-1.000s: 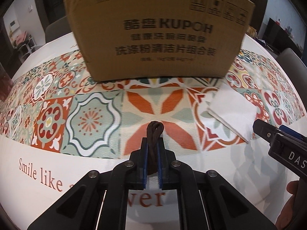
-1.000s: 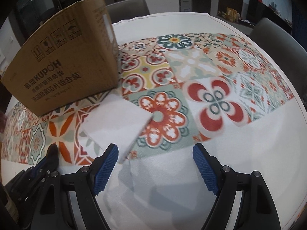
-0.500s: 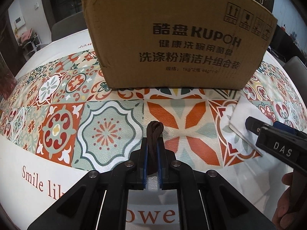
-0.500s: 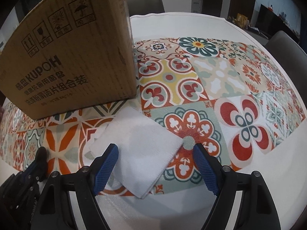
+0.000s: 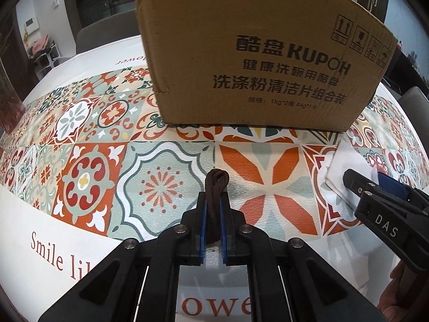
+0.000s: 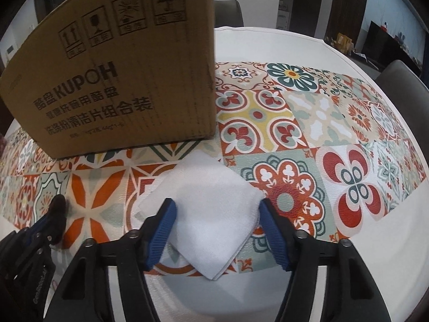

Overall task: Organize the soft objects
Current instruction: 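Grasp the white cloth with the right tool while the left holds the hair tie, then lift the hair tie and white cloth and carry both over the box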

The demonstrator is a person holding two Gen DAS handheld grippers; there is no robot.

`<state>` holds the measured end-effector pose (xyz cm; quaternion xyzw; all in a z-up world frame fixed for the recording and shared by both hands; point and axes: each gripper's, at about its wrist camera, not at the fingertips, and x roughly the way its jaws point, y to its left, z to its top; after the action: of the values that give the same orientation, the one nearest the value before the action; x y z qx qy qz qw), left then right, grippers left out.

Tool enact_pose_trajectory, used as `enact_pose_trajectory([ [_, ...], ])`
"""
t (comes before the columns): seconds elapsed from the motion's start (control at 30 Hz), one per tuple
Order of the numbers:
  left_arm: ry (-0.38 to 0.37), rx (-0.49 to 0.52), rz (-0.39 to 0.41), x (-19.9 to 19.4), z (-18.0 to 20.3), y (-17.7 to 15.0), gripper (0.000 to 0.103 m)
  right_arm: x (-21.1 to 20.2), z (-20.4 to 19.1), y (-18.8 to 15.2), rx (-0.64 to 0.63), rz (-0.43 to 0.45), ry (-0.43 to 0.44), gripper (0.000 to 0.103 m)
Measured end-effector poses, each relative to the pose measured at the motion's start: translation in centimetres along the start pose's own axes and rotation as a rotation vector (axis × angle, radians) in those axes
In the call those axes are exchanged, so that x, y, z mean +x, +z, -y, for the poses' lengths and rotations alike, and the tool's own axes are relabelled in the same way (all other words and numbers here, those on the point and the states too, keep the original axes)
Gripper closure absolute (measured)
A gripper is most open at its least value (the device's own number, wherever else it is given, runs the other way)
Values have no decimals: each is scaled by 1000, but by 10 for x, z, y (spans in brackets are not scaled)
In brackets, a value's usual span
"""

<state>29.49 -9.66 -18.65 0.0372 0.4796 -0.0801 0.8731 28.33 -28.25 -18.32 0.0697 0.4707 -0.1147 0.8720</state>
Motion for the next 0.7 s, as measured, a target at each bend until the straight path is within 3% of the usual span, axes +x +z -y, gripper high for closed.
enact_pose_trajectory([
  [0.07,-4,-13,-7,0,-4,0,93,-3,-7,-1,-15,4,-1,59],
  [0.13,-7,-28,-15,-1,-7,-1,93,-5,-15,-2,-28,4,15,85],
  [0.17,-10,-35,-20,-1,-9,-1,93,-6,-18,-3,-33,2,18,90],
  [0.7,-10,-46,20,-48,-17,-14,93,-47,-28,-30,-9,-22,36,91],
])
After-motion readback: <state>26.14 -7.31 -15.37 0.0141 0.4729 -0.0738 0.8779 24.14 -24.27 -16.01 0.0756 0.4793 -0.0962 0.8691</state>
